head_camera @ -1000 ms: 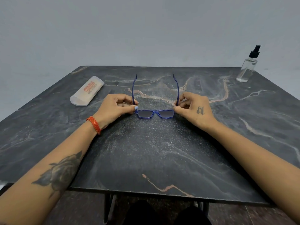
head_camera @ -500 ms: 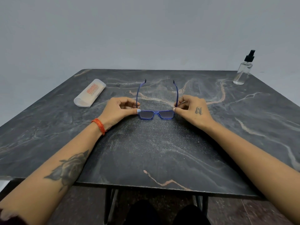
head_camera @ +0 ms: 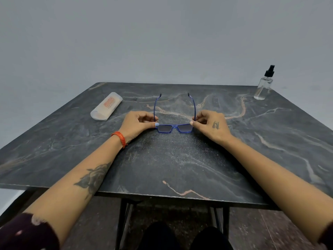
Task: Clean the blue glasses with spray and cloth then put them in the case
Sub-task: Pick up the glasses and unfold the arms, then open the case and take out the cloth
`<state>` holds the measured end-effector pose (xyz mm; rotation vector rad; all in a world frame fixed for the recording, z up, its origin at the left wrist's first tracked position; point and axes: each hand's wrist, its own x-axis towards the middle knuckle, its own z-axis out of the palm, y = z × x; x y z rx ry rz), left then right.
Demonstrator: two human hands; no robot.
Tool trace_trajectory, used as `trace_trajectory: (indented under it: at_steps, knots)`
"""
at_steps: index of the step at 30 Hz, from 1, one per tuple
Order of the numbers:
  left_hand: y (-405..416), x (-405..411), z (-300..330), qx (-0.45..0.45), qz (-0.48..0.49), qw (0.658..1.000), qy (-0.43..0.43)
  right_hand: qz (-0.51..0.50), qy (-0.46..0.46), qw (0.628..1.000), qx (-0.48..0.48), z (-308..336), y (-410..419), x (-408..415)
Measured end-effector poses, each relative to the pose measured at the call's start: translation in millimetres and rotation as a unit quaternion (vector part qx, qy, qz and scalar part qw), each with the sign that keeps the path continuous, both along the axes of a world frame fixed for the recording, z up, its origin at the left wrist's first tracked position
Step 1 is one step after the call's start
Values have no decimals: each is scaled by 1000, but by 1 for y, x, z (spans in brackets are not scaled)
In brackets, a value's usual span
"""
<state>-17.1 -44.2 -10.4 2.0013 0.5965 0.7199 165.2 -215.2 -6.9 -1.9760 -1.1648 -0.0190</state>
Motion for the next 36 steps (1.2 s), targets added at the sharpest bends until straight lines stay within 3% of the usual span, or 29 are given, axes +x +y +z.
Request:
trace_trajectory:
  at_steps: [10,14,19,26,32,36]
  knots:
    - [-7,-11,0,-16,3,1000,-23,-56,29,998,10,3,-12,-10]
    - [-11,-24,3,19,16,999,-27,-95,40,994,28,7,-29,-32]
    - [-15,-43,6,60,53,996,-42,-5,62,997,49,10,-35,-73]
    - [-9,-70,5,146,121,979,-69,135,-3,989,63,12,2,-116]
    - [19,-88,7,247,177,949,-84,185,-49,977,90,18,51,-146]
    - [47,-93,13,251,221,941,-48,192,-32,973,122,28,96,-160]
